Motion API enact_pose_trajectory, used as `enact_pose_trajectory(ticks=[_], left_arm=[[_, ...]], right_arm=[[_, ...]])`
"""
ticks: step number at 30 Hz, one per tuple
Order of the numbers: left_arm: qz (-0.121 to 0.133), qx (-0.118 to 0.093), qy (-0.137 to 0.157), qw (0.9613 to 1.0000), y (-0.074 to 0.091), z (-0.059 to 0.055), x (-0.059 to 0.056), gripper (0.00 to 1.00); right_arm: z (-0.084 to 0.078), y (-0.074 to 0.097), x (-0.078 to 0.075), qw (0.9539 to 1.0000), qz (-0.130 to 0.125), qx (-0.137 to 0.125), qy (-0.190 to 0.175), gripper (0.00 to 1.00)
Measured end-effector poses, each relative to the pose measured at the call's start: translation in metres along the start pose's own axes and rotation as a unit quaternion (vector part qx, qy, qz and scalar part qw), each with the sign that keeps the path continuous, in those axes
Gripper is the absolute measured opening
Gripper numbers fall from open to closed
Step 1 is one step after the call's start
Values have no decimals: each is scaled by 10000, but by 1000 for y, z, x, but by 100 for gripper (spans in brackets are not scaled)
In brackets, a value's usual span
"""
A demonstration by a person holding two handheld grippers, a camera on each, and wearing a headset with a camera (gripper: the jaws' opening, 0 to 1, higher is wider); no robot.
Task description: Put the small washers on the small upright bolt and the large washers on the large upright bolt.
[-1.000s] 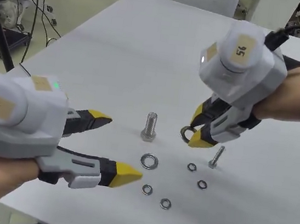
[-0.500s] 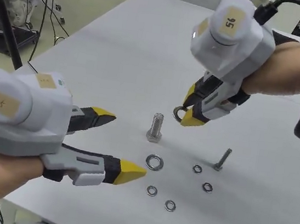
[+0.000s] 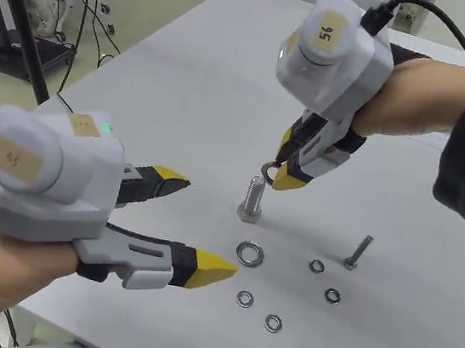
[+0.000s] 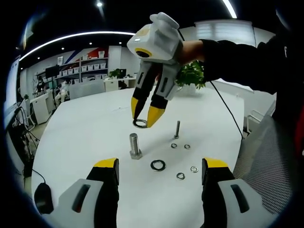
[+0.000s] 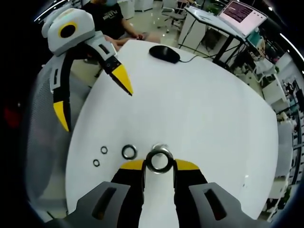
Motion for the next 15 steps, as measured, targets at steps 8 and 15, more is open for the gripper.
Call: enact_pose_trajectory(ticks=[8, 15], left_arm=[[17, -15, 10, 10000, 0, 0, 0, 70], [15, -24, 12, 10000, 0, 1, 1, 70]], right_arm=[[7, -12, -1, 9998, 167, 58, 104, 23], [7, -19, -4, 9995, 247, 121, 163, 23]])
Point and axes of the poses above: the centre of the closed fingertips' face, and the gripper's own axes: y roughly backward along the fingers, x roughly to its left, z roughly out of its top, the point moved 3 cm from there along y, roughly backward along the fingers, and after that the axes turned 12 degrees about -z, right-handed, at the moved point
